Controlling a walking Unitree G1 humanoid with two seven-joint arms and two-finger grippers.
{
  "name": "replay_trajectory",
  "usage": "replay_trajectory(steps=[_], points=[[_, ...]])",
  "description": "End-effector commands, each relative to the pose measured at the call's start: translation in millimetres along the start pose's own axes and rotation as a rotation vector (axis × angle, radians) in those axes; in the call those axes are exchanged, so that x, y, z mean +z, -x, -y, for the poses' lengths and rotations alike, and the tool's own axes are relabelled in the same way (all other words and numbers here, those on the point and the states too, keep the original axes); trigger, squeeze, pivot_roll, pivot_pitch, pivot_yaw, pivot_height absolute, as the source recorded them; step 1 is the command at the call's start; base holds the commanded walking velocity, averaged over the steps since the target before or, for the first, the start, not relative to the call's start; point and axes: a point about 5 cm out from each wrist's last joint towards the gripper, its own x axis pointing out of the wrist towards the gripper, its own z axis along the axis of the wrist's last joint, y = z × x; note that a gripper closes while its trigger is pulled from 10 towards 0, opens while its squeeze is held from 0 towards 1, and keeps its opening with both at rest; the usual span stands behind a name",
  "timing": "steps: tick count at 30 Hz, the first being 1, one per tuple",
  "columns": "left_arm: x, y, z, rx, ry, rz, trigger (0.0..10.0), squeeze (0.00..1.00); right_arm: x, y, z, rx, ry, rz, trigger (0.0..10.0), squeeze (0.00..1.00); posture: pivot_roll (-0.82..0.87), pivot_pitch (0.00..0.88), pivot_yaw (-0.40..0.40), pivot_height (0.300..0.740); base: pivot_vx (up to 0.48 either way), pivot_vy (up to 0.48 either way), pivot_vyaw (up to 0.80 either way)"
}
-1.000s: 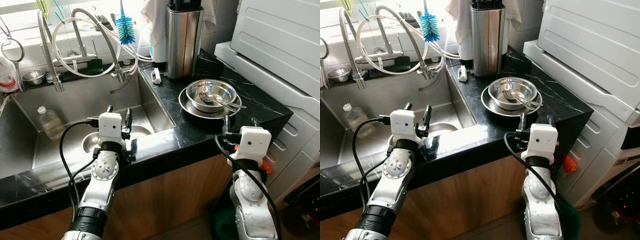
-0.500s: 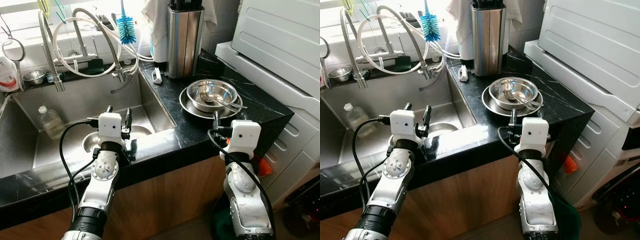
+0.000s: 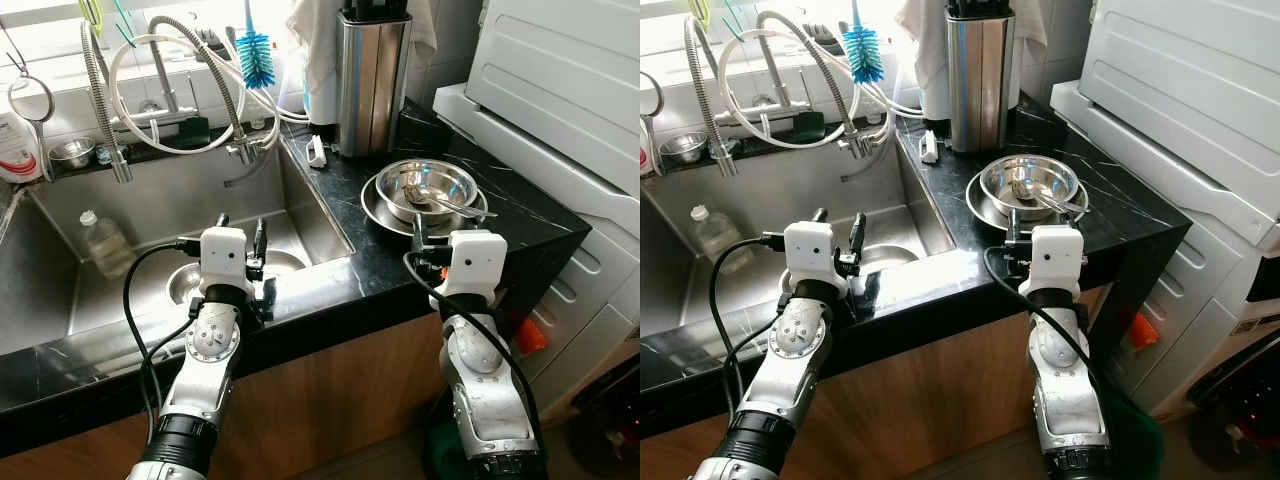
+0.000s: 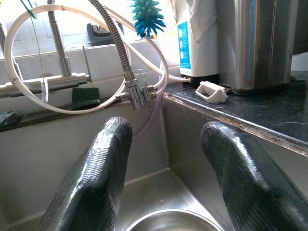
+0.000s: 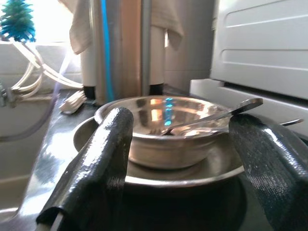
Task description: Kitchen organization
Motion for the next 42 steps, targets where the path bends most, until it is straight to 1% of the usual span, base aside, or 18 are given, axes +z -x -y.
replay_trajectory(steps=[1, 8, 21, 23, 26, 33, 35, 42], points=[[0, -0.4, 0.4, -0.002, -0.009, -0.002, 10.0, 0.00, 2, -4.0, 2.4, -0.027, 0.005, 0.009, 10.0, 0.00, -0.15, 0.000, 0.052, 0.740, 0.000, 0.000, 0.00], [0, -0.1, 1.4, -0.005, -0.007, -0.002, 10.0, 0.00, -6, -2.8, 6.0, -0.055, 0.023, -0.034, 10.0, 0.00, -0.15, 0.000, 0.054, 0.740, 0.000, 0.000, 0.00], [1, 0.0, 0.8, -0.002, -0.008, 0.000, 10.0, 0.00, -7, -3.8, 4.6, -0.060, 0.016, -0.046, 10.0, 0.00, -0.15, 0.000, 0.053, 0.740, 0.000, 0.000, 0.00], [1, 0.0, 1.7, -0.005, -0.007, -0.001, 10.0, 0.00, -9, -4.1, 7.7, -0.082, 0.030, -0.067, 10.0, 0.00, -0.15, 0.000, 0.054, 0.740, 0.000, 0.000, 0.00], [1, -0.4, 1.4, -0.005, -0.007, -0.001, 10.0, 0.00, -11, -4.2, 9.6, -0.098, 0.021, -0.075, 10.0, 0.00, -0.15, 0.000, 0.055, 0.740, 0.000, 0.000, 0.00], [1, -0.2, 1.2, -0.004, -0.007, -0.002, 10.0, 0.00, -7, -5.0, 7.7, -0.084, 0.010, -0.055, 10.0, 0.00, -0.15, 0.000, 0.055, 0.740, 0.000, 0.000, 0.00], [0, 0.1, 1.3, -0.004, -0.007, -0.002, 10.0, 0.00, -4, -5.3, 3.9, -0.063, 0.000, -0.039, 10.0, 0.00, -0.15, 0.000, 0.055, 0.740, 0.000, 0.000, 0.00], [1, 0.2, 1.7, -0.003, -0.006, -0.001, 10.0, 0.00, -2, -5.7, 0.2, -0.037, -0.012, -0.021, 10.0, 0.00, -0.15, 0.000, 0.053, 0.740, 0.000, 0.000, 0.00]])
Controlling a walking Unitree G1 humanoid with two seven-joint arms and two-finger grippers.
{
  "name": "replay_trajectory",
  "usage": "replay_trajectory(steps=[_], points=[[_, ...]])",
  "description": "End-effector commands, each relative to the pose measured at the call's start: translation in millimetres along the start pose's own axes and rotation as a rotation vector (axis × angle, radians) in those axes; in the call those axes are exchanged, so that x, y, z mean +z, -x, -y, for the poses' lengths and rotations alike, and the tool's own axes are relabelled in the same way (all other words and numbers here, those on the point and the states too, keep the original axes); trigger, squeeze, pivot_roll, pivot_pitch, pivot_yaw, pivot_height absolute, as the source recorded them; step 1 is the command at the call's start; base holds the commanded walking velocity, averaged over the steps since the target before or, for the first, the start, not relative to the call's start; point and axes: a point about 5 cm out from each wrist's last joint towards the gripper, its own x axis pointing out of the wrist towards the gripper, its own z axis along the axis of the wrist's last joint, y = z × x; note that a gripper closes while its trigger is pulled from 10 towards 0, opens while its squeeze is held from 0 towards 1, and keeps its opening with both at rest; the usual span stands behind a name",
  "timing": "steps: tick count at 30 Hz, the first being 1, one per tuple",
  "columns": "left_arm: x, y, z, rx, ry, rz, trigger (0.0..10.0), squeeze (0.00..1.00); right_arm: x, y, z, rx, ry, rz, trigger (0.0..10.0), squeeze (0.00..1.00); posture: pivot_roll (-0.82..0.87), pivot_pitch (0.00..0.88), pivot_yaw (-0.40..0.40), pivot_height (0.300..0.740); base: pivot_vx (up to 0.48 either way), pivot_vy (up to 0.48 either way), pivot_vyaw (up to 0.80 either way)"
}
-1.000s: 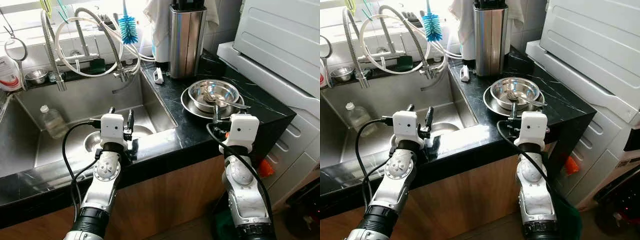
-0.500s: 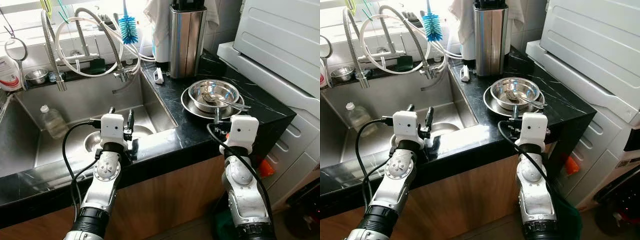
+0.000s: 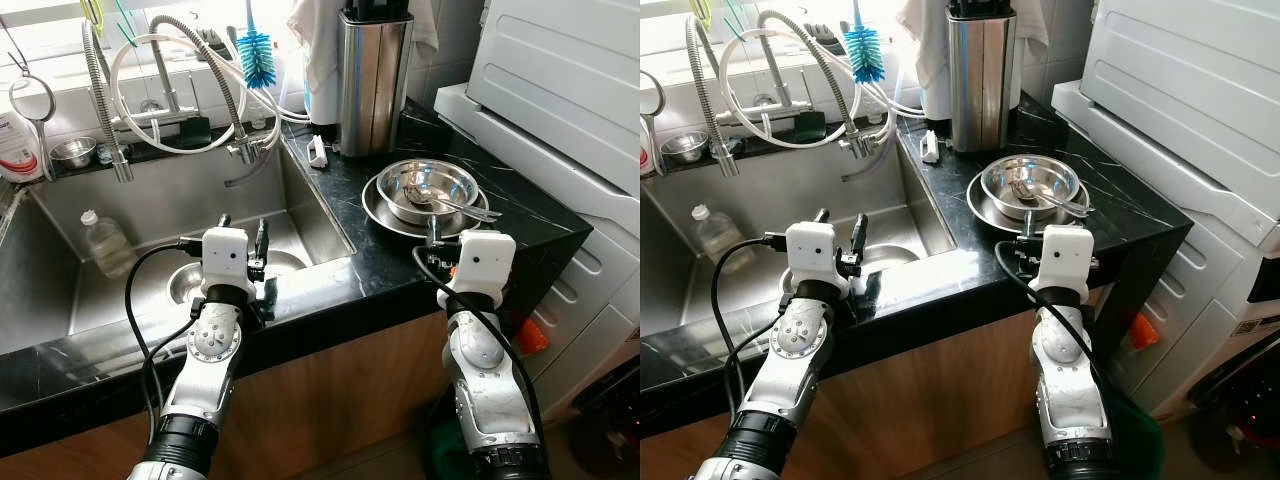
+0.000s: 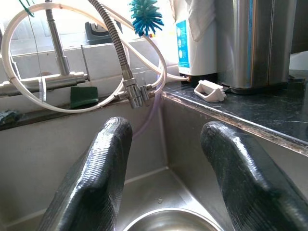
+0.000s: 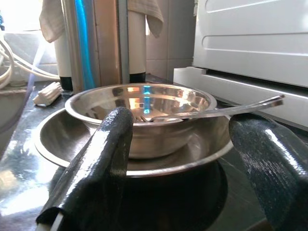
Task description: Kitchen organization
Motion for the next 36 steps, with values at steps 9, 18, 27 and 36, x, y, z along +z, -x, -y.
replay_trajectory(steps=[9, 18, 27, 36], points=[[1, -0.3, 0.5, 0.002, -0.007, 0.002, 10.0, 0.00, 5, -1.0, -13.0, 0.091, -0.024, 0.018, 10.0, 0.00, -0.15, 0.000, 0.053, 0.740, 0.000, 0.000, 0.00], [1, -0.6, 0.6, 0.000, -0.007, 0.002, 10.0, 0.00, 3, 2.2, -21.0, 0.146, -0.011, 0.001, 10.0, 0.00, -0.15, 0.000, 0.052, 0.740, 0.000, 0.000, 0.00], [1, -0.4, 1.0, -0.002, -0.007, 0.002, 10.0, 0.00, -8, 2.0, -14.4, 0.097, 0.031, -0.068, 10.0, 0.00, -0.15, 0.000, 0.054, 0.740, 0.000, 0.000, 0.00], [1, -0.9, 0.5, 0.000, -0.008, 0.003, 10.0, 0.00, -13, 2.0, -12.1, 0.070, 0.023, -0.098, 10.0, 0.00, -0.15, 0.000, 0.053, 0.740, 0.000, 0.000, 0.00]])
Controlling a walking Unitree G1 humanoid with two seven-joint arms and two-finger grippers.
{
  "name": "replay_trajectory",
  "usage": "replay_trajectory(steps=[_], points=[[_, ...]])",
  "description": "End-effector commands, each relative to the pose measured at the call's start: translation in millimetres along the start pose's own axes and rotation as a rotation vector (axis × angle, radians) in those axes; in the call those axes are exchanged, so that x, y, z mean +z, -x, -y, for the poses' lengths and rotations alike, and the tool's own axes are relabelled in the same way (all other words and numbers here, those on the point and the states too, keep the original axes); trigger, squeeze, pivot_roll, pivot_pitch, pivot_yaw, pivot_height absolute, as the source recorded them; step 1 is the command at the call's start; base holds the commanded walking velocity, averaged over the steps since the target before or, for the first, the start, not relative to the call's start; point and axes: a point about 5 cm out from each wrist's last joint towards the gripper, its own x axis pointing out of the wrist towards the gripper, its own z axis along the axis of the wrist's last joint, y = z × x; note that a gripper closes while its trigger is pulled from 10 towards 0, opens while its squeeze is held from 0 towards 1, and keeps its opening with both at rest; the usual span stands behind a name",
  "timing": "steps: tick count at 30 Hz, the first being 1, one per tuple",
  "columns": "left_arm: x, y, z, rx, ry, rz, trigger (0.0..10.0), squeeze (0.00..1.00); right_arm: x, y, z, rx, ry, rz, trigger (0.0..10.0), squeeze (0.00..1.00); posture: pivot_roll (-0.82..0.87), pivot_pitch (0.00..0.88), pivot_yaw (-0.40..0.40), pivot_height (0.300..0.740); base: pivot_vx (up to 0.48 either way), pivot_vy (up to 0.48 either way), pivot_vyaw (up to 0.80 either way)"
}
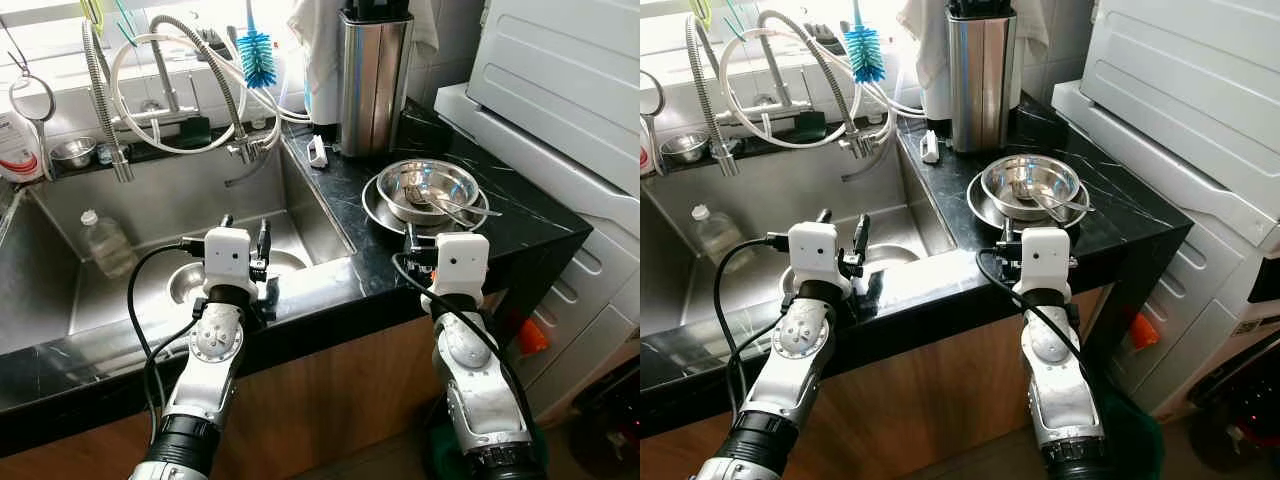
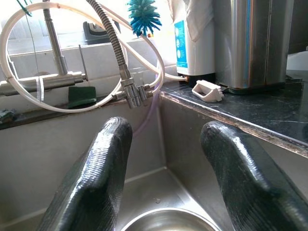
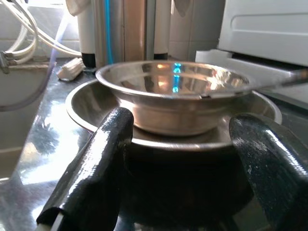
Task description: Kitchen organization
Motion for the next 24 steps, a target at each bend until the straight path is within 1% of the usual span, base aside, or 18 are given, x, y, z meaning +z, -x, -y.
replay_trajectory(steps=[1, 10, 18, 24], points=[[1, -1.0, -1.6, 0.004, -0.012, 0.003, 10.0, 0.00, -3, -0.2, 0.0, -0.008, -0.007, -0.021, 10.0, 0.00, -0.15, 0.000, 0.053, 0.740, 0.000, 0.000, 0.00], [1, -0.8, -0.9, 0.003, -0.011, 0.004, 10.0, 0.00, 7, -1.1, 8.2, -0.074, -0.018, 0.039, 10.0, 0.00, -0.15, 0.000, 0.055, 0.740, 0.000, 0.000, 0.00], [2, -1.0, -1.2, 0.005, -0.011, 0.006, 10.0, 0.00, 16, -2.5, 7.7, -0.079, -0.042, 0.085, 10.0, 0.00, -0.15, 0.000, 0.055, 0.740, 0.000, 0.000, 0.00], [2, -0.2, -1.3, 0.005, -0.011, 0.005, 10.0, 0.00, 18, -1.7, 8.5, -0.089, -0.044, 0.098, 10.0, 0.00, -0.15, 0.000, 0.056, 0.740, 0.000, 0.000, 0.00]])
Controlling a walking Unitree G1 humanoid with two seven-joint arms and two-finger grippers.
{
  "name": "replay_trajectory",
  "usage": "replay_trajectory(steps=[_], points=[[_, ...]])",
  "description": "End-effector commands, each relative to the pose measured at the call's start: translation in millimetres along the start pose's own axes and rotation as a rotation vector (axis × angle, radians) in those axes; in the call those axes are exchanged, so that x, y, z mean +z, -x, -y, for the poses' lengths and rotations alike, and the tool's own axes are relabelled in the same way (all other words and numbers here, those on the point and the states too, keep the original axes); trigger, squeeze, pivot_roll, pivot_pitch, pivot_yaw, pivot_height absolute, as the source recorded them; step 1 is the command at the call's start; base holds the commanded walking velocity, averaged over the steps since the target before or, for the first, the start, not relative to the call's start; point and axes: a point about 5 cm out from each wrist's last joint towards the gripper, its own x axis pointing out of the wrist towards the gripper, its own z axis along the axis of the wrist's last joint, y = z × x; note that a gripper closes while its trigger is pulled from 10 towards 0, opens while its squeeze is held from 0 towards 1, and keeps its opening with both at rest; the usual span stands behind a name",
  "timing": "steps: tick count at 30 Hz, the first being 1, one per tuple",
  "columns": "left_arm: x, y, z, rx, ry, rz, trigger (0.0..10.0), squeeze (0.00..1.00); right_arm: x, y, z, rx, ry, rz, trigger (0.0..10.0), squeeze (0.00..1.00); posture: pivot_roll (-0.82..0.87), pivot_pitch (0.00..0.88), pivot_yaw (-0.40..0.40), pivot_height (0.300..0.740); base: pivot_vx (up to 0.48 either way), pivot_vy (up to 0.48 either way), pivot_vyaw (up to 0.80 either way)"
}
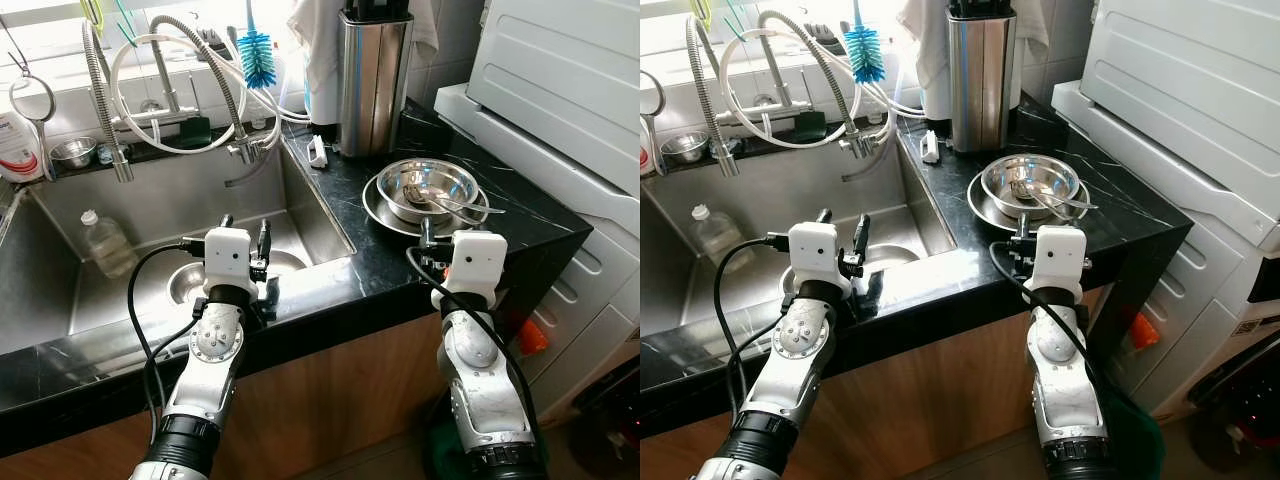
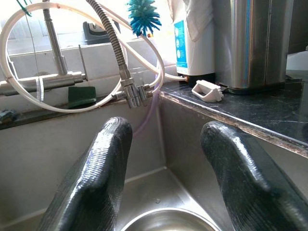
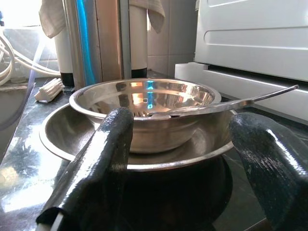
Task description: Kitchen organization
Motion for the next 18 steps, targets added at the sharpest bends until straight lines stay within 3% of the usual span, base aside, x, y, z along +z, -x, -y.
replay_trajectory(steps=[1, 15, 16, 17, 18], points=[[1.6, -0.2, -1.5, 0.005, -0.011, 0.005, 10.0, 0.00, 9.4, -1.8, -1.2, -0.004, -0.016, 0.039, 10.0, 0.00, -0.15, 0.000, 0.056, 0.740, 0.000, 0.000, 0.00], [1.6, -0.8, -1.4, 0.004, -0.013, 0.006, 10.0, 0.00, 14.3, -3.9, 6.5, -0.060, -0.013, 0.080, 9.7, 0.00, -0.15, 0.000, 0.056, 0.740, 0.000, 0.000, 0.00], [1.7, -1.0, -1.0, 0.003, -0.012, 0.007, 10.0, 0.00, 14.3, -4.1, 6.6, -0.060, -0.012, 0.080, 7.3, 0.00, -0.15, 0.000, 0.056, 0.740, 0.000, 0.000, 0.00], [1.8, -1.2, -0.7, 0.002, -0.012, 0.008, 10.0, 0.00, 14.6, -4.6, 6.6, -0.060, -0.012, 0.082, 2.4, 0.00, -0.15, 0.000, 0.056, 0.740, 0.000, 0.000, 0.00], [1.7, -1.2, -0.6, 0.002, -0.012, 0.007, 10.0, 0.00, 14.9, -4.8, 6.6, -0.059, -0.014, 0.084, 0.0, 0.00, -0.15, 0.000, 0.054, 0.740, 0.000, 0.000, 0.00]])
